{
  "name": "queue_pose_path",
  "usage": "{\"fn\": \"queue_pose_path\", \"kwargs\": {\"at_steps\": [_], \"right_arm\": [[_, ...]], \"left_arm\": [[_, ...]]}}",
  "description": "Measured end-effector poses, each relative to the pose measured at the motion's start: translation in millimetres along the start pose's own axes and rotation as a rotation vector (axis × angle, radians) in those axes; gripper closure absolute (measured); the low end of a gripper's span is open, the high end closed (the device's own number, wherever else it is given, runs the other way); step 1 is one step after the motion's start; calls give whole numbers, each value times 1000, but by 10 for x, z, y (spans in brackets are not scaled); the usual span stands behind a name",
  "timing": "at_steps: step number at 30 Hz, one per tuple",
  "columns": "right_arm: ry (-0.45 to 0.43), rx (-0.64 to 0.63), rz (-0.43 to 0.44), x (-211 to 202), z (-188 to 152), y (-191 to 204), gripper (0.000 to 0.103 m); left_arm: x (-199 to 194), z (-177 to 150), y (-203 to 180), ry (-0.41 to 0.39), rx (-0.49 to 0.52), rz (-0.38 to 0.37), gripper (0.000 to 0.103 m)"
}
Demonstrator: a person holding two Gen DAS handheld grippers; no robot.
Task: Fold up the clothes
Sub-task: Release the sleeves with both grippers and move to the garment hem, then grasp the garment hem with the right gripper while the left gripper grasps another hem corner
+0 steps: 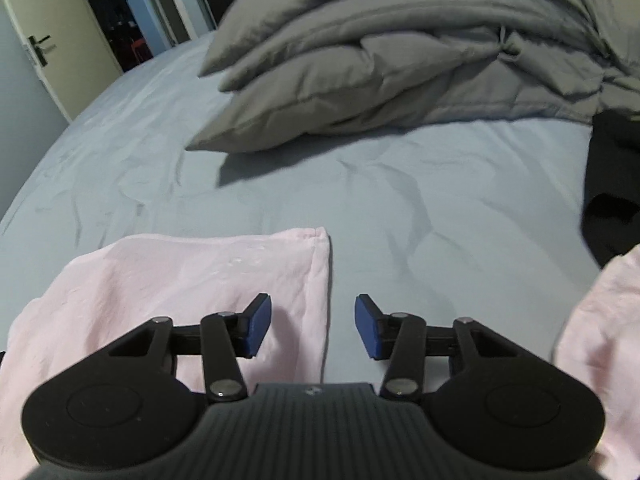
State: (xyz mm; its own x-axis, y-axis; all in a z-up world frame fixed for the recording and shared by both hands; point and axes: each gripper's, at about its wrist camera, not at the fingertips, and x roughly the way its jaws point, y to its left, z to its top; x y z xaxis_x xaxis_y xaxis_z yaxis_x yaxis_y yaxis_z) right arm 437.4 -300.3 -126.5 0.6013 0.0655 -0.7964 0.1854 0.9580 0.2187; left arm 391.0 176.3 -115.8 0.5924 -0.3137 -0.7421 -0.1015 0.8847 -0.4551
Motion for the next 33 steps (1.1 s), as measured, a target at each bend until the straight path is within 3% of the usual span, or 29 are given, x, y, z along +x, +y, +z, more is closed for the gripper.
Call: {"fn": "queue_pose_path", "kwargs": {"at_steps": [2, 3, 4, 5, 6, 9, 15, 18, 20, 22, 24, 25, 33], "right_arm": [[12, 22, 13, 101, -4, -3, 55], [6, 16, 18, 121, -15, 21, 60], [1, 8, 22, 140, -25, 46, 82], [1, -26, 9, 143, -28, 93, 94], [-1, -58, -5, 143, -31, 138, 96], [-62, -101, -64, 26, 11, 172, 98], [-167, -88, -169, -362, 260, -96, 98], [-160, -47, -232, -454, 304, -362, 99], [-150, -11, -279, -479, 272, -560, 99], [-135, 31, -312, -479, 207, -759, 99], [-117, 72, -327, -462, 124, -940, 99], [-109, 81, -337, -445, 77, -998, 99], [-108, 51, -360, -338, -101, -1072, 99]], "left_arm": [[44, 12, 4, -7, -13, -10, 66], [63, 13, 1, -10, -18, -13, 66], [73, 10, -17, -16, -9, -9, 66], [80, 5, -38, -23, 2, -2, 75], [87, 2, -71, -24, 26, 15, 92], [79, 18, -154, -38, 57, 30, 103], [-104, 167, -346, -95, 62, -82, 103], [-169, 215, -451, -105, 81, -97, 103], [-202, 217, -488, -125, 120, -67, 98], [-205, 214, -465, -120, 126, -48, 83], [-188, 192, -432, -105, 141, -36, 56], [-179, 180, -416, -96, 149, -30, 51], [69, -6, -499, 33, 189, -96, 51]]}}
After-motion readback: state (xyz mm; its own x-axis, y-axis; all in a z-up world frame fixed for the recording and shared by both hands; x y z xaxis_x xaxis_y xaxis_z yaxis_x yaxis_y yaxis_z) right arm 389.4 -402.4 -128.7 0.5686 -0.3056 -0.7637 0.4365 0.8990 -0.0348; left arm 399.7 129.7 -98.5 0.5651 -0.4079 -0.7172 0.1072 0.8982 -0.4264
